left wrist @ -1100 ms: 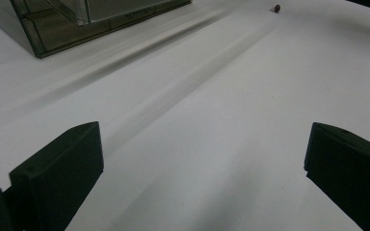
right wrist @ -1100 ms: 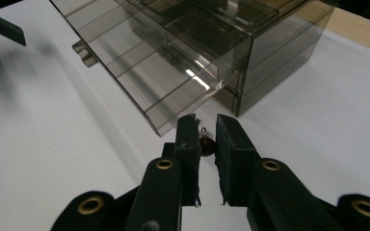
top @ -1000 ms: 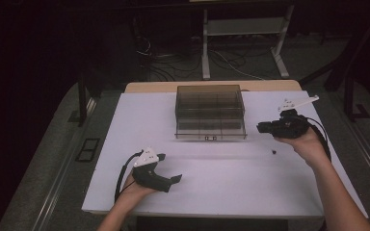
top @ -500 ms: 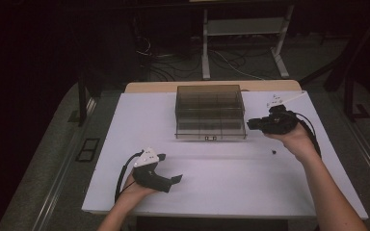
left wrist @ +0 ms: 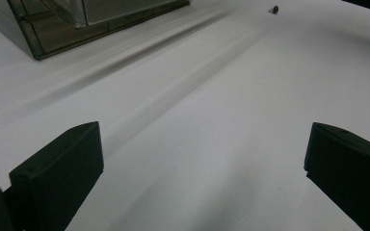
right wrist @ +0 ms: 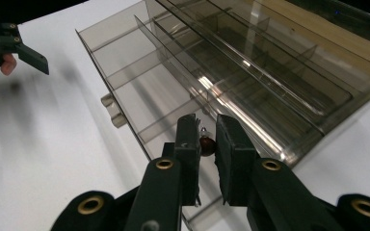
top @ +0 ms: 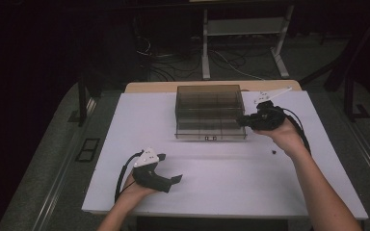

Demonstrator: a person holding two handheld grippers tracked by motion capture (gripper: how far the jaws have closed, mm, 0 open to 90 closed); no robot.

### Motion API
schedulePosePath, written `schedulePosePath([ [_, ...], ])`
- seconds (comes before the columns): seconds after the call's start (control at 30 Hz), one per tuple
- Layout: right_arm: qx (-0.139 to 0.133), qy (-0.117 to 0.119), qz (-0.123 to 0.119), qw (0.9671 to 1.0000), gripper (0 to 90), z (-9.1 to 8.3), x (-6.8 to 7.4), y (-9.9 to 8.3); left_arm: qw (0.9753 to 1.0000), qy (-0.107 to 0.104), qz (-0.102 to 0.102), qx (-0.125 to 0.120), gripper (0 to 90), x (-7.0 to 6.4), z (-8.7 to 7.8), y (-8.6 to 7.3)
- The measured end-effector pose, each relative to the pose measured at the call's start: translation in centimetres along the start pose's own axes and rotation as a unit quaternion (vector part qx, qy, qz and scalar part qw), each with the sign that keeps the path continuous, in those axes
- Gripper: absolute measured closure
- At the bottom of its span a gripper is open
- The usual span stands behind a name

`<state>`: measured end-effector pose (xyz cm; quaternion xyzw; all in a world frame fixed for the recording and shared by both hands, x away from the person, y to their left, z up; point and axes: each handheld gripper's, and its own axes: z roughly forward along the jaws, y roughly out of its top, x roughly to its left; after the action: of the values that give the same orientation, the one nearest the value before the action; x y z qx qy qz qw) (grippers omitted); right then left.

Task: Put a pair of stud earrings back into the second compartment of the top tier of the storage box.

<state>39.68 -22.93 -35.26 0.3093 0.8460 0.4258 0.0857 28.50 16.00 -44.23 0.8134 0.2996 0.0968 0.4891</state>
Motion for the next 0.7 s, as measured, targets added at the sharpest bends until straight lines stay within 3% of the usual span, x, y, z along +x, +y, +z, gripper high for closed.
schedulePosePath([
  [0.7, -0.004, 0.023, -0.010, 0.9997, 78.7, 2.8, 1.3, 1.6, 1.0000, -0.001, 0.002, 0.002, 0.0, 0.1, 0.0, 0.0],
])
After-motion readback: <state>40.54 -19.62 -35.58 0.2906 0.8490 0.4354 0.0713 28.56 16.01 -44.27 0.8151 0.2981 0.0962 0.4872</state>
